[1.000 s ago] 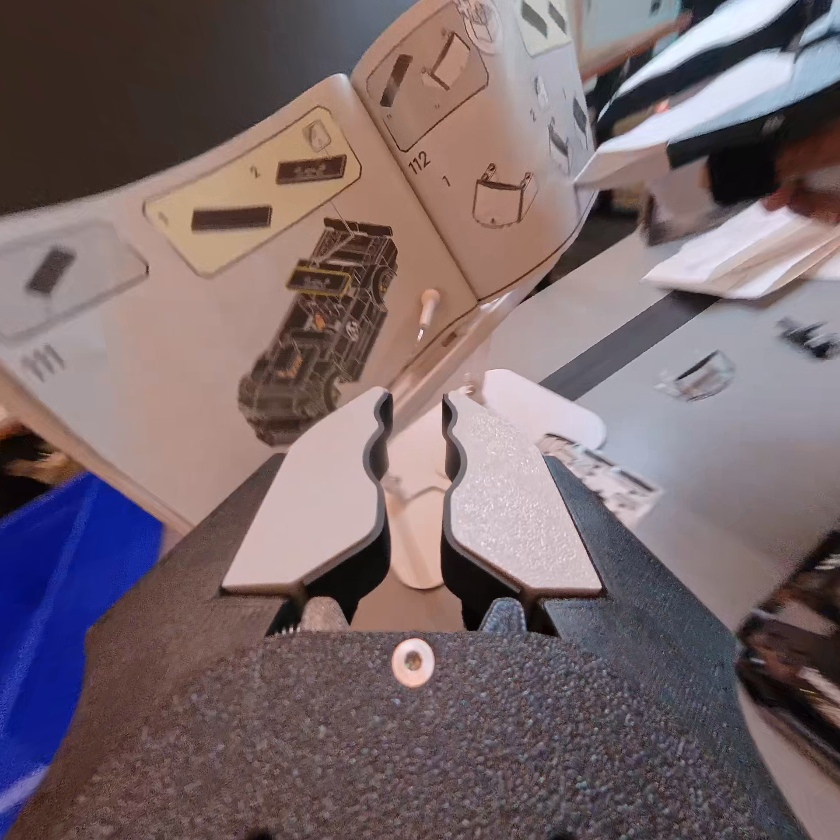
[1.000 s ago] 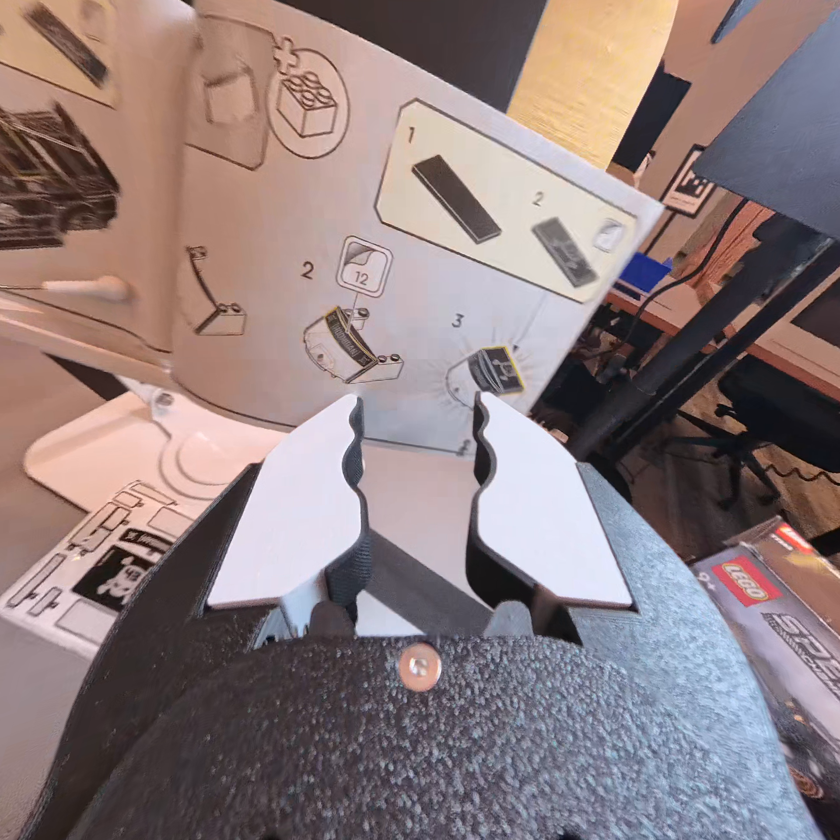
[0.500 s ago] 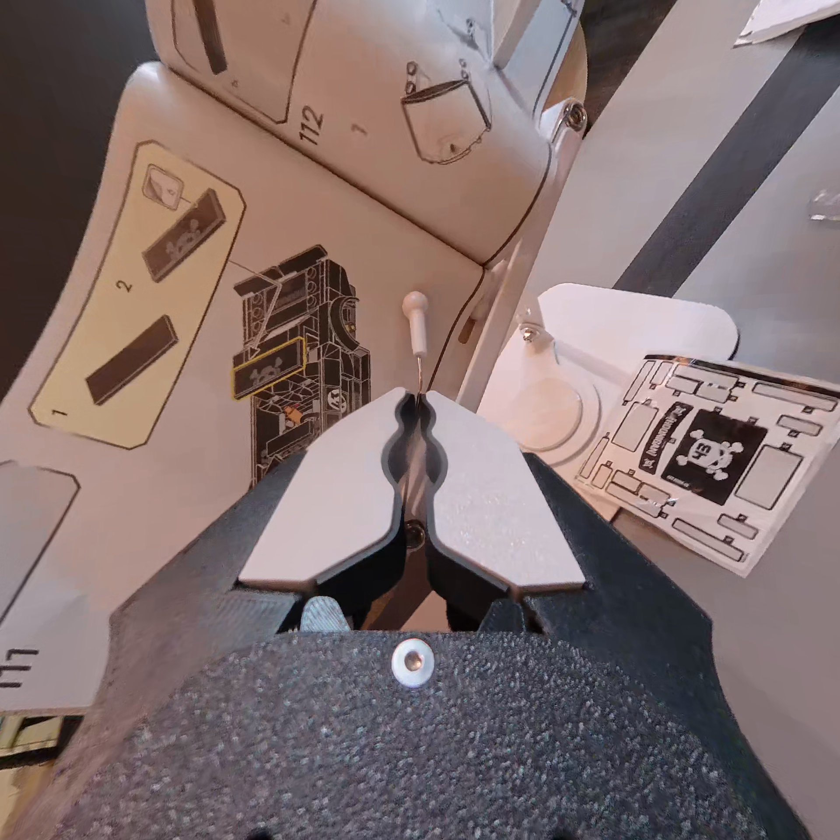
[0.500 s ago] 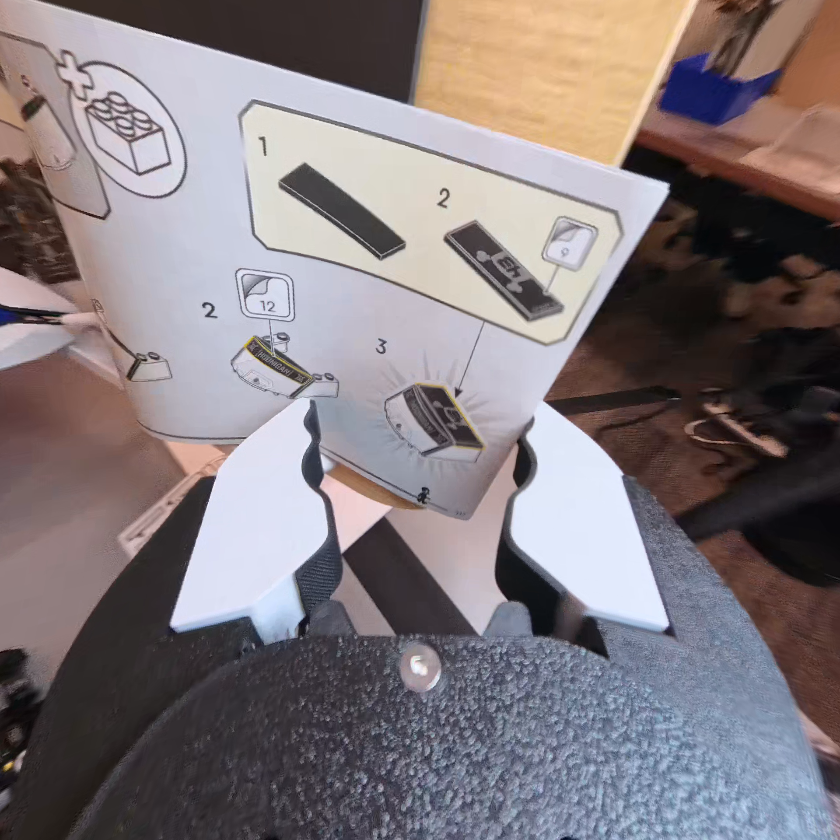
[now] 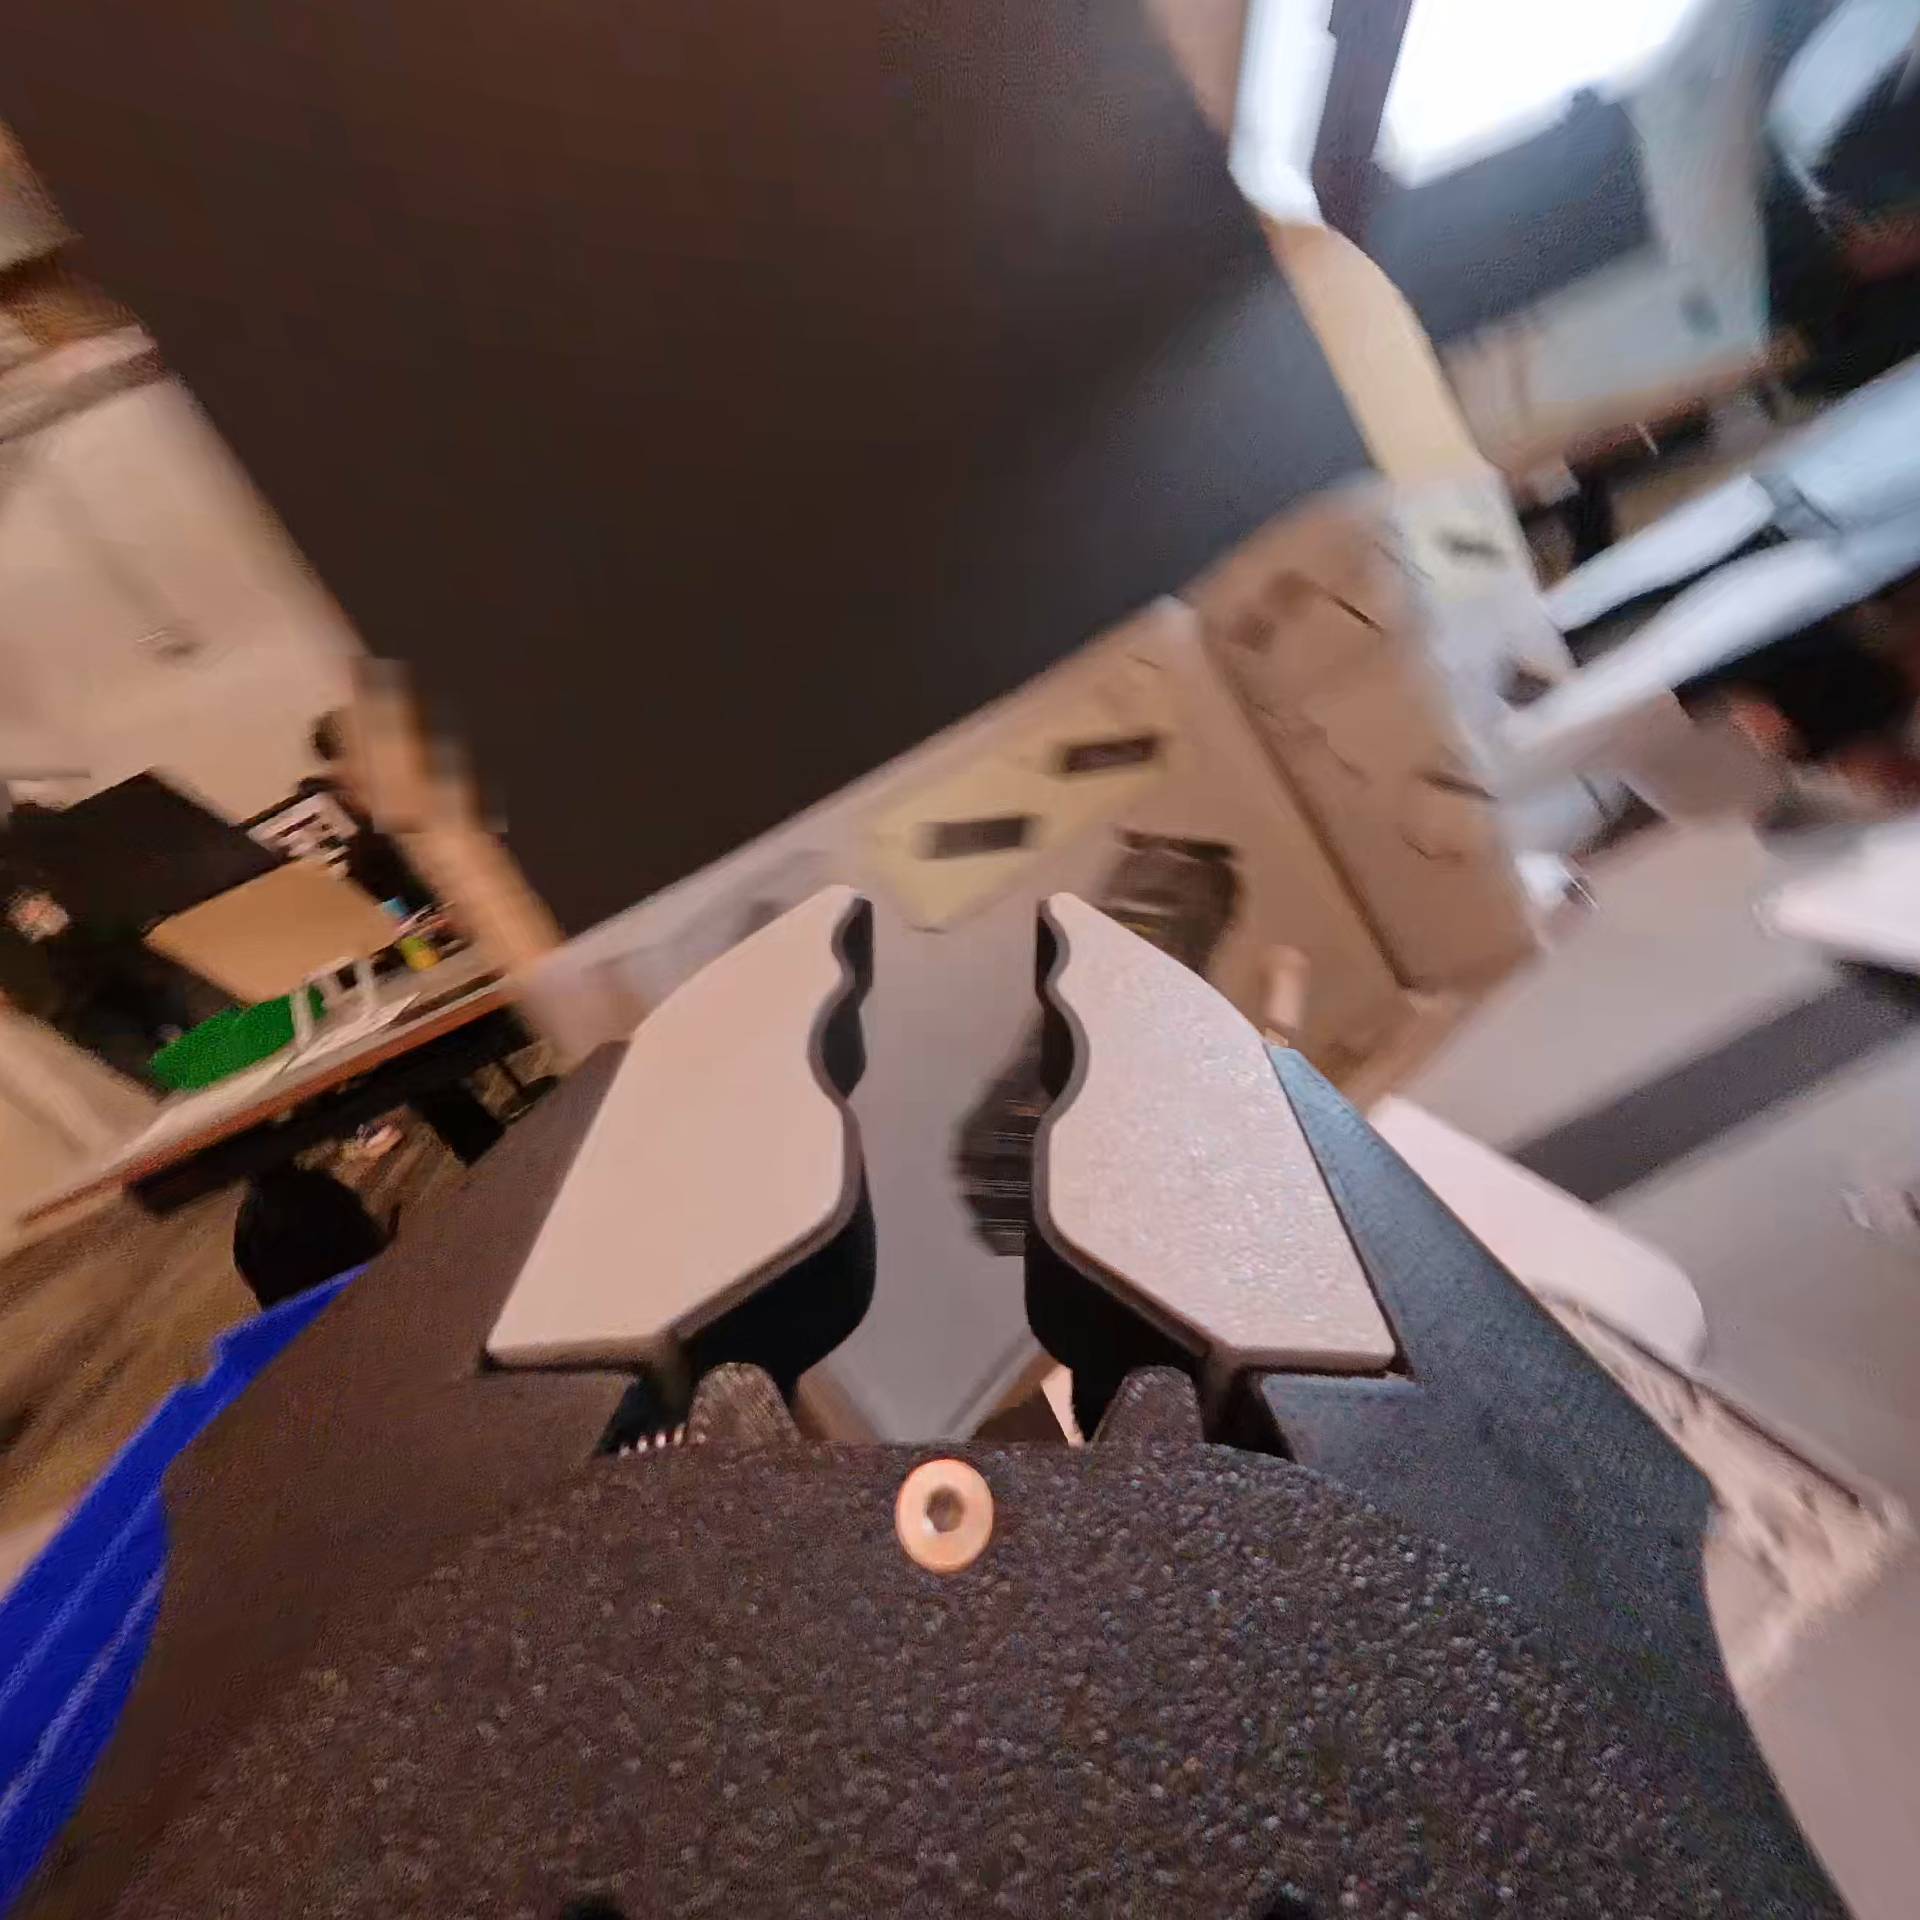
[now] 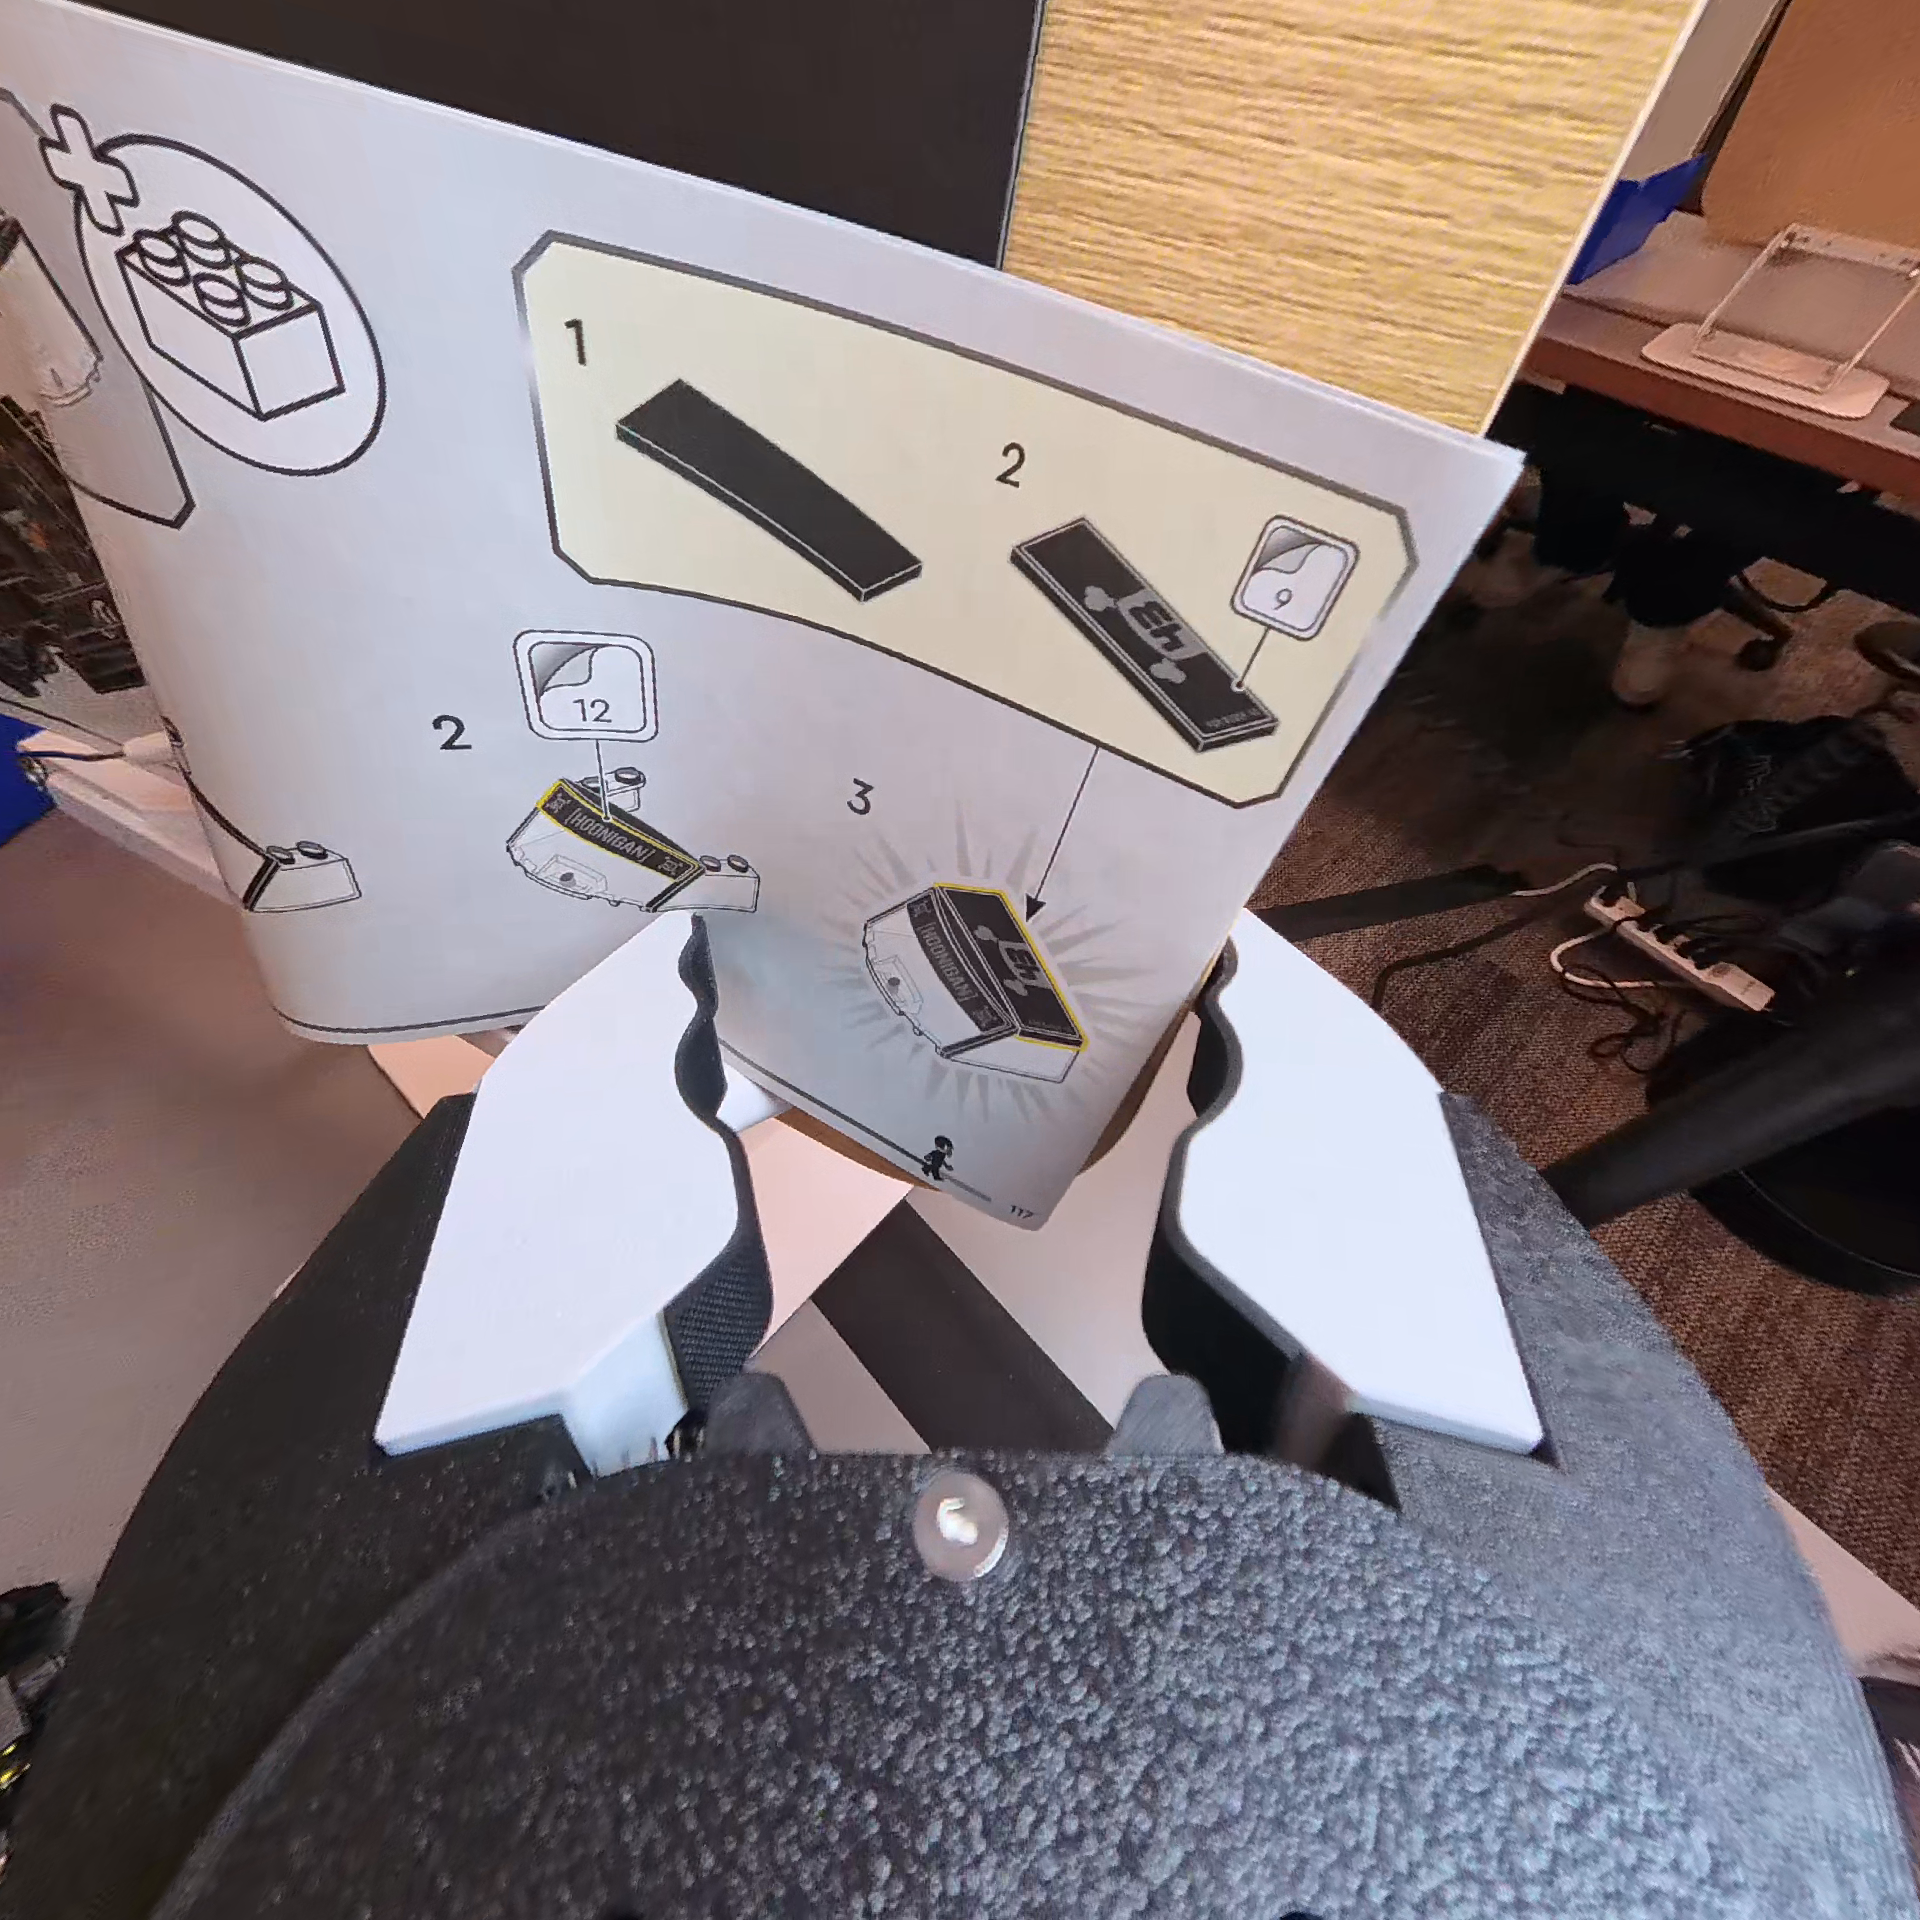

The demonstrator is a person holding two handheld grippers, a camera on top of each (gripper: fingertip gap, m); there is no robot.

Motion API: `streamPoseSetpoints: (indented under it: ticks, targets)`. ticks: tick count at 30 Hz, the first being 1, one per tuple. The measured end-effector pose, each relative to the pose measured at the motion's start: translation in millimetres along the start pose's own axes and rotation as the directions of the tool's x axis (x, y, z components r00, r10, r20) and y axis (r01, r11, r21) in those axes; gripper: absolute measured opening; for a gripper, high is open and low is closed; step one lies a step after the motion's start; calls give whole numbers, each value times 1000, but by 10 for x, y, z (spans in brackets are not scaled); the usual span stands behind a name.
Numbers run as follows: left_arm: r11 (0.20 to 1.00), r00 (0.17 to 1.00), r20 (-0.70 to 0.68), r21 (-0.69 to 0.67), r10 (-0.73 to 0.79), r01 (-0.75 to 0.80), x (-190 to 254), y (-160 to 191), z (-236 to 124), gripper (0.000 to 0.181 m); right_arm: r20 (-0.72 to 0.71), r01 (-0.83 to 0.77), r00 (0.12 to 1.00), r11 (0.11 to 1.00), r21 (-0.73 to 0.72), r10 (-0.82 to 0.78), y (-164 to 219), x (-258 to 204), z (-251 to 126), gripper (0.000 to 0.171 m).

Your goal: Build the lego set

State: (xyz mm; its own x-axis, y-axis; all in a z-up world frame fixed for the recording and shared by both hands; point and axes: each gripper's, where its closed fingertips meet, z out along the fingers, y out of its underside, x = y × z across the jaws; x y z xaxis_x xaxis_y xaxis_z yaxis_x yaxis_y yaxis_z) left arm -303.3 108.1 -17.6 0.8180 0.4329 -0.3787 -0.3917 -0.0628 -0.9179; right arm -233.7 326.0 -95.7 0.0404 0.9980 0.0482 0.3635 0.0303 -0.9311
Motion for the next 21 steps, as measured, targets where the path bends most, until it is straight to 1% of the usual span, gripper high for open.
streamPoseSetpoints:
  ticks: [1,2,3,5,6,7,8,12,15,18,21]
  targets:
    - [997,995,68,30,-69,67,-214,-27,-66,38,-6,0,1000,1000,-2,0,0,-1,1,89]
    - [991,986,101,38,-132,129,-369,-2,-86,49,-14,-1,1000,1000,-3,1,1,0,0,90]
    - [983,978,105,1,-181,182,-459,86,-52,64,-27,1,1000,1000,-2,-1,-2,5,-3,90]
    - [959,969,55,-139,-241,246,-478,354,93,75,-76,30,997,1000,5,-30,-16,23,-27,92]
    - [945,966,38,-200,-257,260,-476,477,145,72,-110,50,993,999,4,-49,-24,36,-48,93]
    - [936,961,11,-223,-275,270,-458,534,177,64,-148,67,987,998,2,-66,-28,50,-76,93]
    - [928,952,-1,-223,-305,297,-454,535,189,61,-192,83,978,997,-1,-81,-32,73,-111,93]
    - [920,948,4,-239,-319,310,-470,547,153,54,-369,121,922,993,-9,-116,-60,175,-324,93]
    - [915,943,17,-237,-332,326,-499,569,76,42,-491,182,860,982,51,-134,-257,119,-621,92]
    - [928,963,41,-259,-267,268,-525,585,15,33,-589,334,784,933,135,-195,-622,-200,-959,90]
    - [937,978,56,-279,-201,209,-573,562,-47,17,-621,512,721,840,177,-309,-964,-792,-1160,85]
